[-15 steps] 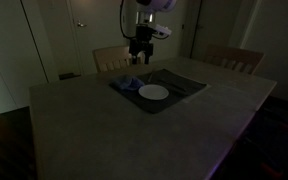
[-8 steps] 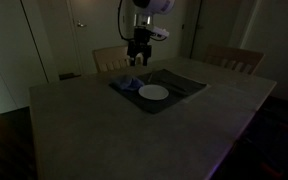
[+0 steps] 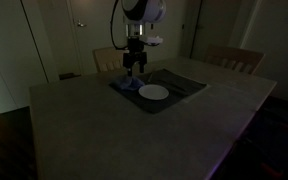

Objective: Wipe the plate with the blue towel.

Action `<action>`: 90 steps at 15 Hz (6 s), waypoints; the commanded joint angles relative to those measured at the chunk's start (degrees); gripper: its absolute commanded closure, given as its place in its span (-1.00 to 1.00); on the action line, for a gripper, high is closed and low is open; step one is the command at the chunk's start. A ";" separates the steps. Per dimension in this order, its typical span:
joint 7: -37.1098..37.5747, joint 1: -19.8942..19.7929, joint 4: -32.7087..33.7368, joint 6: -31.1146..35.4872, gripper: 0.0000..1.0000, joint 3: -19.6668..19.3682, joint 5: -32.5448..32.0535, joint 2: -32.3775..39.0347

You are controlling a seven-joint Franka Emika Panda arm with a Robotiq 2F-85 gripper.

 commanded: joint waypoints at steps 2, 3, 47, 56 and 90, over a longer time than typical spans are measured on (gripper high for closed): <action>1.06 0.27 4.96 1.16 -1.00 -0.34 -0.33 3.96; 1.19 0.19 5.61 1.54 -1.00 -0.33 -0.24 4.58; 0.60 -2.89 -2.47 -11.78 0.99 1.24 3.49 -10.43; 1.60 -3.97 -17.06 -12.28 0.99 0.06 5.96 -16.34; -3.14 -5.51 9.84 -30.99 0.99 1.51 8.25 8.18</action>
